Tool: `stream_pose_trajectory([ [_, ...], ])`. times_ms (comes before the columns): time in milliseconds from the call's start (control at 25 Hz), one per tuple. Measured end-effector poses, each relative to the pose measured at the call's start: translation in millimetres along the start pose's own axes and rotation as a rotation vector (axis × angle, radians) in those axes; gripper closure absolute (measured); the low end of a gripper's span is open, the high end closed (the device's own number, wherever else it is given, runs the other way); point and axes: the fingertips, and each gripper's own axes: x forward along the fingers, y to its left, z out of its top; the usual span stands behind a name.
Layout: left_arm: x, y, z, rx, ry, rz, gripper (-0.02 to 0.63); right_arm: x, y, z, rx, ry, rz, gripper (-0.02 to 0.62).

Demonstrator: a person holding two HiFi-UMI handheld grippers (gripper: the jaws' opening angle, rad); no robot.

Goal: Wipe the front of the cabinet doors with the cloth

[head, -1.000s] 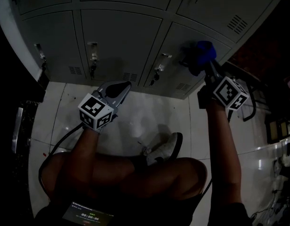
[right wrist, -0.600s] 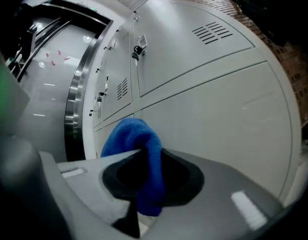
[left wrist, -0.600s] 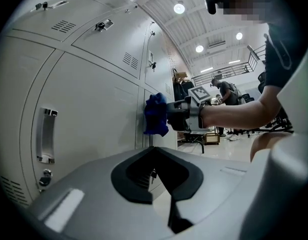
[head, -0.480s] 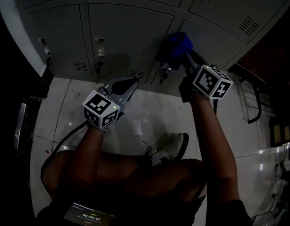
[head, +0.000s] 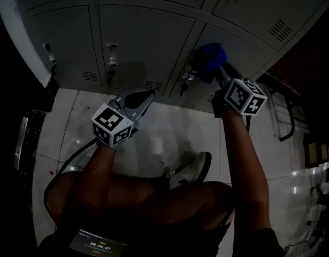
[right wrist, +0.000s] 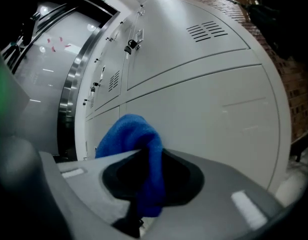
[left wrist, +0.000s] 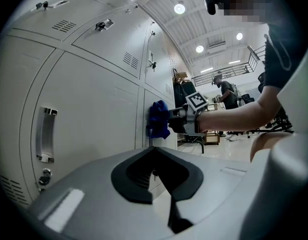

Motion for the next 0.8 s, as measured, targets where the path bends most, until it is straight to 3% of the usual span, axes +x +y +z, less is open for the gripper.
stream_pose_trajectory([
  [440,2,0,-6,-0.002,0.015,-0.004,0.603,-53,-83,-6,0.014,-0.009,-0.166,0.534],
  [800,4,-1,-12,0.005,0.035,-0.006,0.603,-94,-148,-2,0.099,-0.055,-0.287,0.534],
])
